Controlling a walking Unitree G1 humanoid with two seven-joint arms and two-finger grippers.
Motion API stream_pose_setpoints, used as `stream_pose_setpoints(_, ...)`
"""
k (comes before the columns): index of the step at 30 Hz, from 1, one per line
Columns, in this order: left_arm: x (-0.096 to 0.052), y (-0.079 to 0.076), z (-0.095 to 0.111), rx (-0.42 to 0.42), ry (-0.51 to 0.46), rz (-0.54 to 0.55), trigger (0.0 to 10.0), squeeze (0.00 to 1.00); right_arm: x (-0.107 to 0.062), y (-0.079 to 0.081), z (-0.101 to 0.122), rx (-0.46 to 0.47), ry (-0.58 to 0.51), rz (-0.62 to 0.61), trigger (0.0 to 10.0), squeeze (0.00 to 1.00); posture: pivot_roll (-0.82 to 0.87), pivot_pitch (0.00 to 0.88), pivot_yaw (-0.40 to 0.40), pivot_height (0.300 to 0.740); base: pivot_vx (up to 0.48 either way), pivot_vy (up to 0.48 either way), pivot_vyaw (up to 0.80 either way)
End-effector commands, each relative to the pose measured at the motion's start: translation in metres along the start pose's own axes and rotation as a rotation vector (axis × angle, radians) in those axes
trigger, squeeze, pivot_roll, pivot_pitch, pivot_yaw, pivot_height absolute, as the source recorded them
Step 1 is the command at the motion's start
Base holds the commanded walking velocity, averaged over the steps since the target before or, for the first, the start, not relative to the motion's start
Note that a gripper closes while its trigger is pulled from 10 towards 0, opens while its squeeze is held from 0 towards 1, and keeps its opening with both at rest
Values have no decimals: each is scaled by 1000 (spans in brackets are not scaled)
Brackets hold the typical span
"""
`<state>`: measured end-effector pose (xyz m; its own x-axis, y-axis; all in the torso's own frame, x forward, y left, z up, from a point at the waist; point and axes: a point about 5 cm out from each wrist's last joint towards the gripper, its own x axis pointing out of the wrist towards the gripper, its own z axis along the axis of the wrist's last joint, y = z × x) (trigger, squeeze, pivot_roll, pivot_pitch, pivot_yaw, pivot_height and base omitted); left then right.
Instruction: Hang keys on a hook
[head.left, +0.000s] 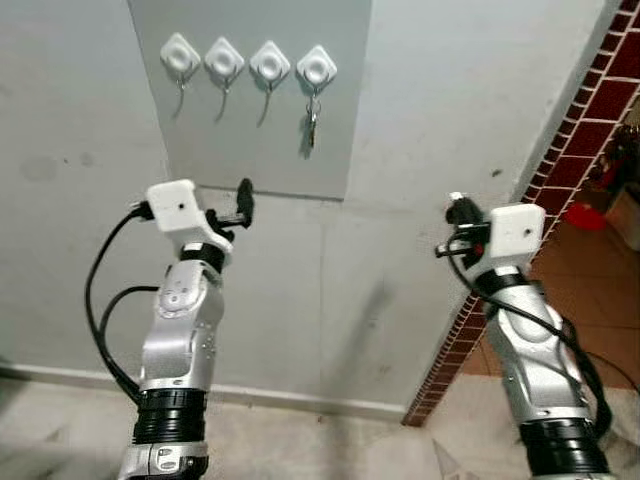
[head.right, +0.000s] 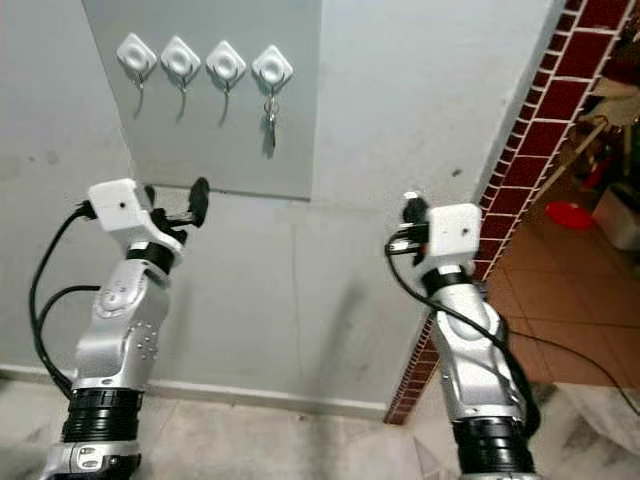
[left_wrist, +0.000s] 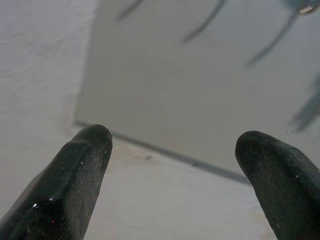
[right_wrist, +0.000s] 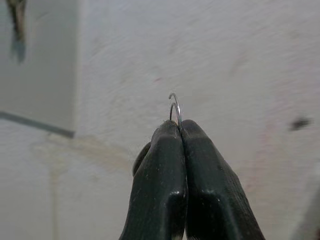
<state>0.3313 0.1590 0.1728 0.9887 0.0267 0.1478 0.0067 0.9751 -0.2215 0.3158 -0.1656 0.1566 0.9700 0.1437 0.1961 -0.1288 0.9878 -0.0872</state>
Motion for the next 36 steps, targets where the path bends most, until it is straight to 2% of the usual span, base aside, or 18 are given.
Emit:
stream_pose_setpoints(1,0,-4,3,18,-14,-17,10000,0,1,-4,5,-13,-12,-4,10000,0,-27,0,-52,740,0,0,0)
stream_pose_setpoints(9,0,-3,2,-11,0,-19,10000,0,0,-6,6,-18,-11,-7,10000,0,-31,0,-53,740,0,0,0)
stream_pose_setpoints(17,0,-4,0,-7,9,-20,10000,0,0,-6,6,-18,-12,-9,10000,0,-34,0,-51,740,0,336,0)
stream_pose_setpoints(36,0,-4,-1,-10,20,-23,10000,0,-1,-5,6,-16,-8,-10,10000,0,-37,0,-49,740,0,17,0)
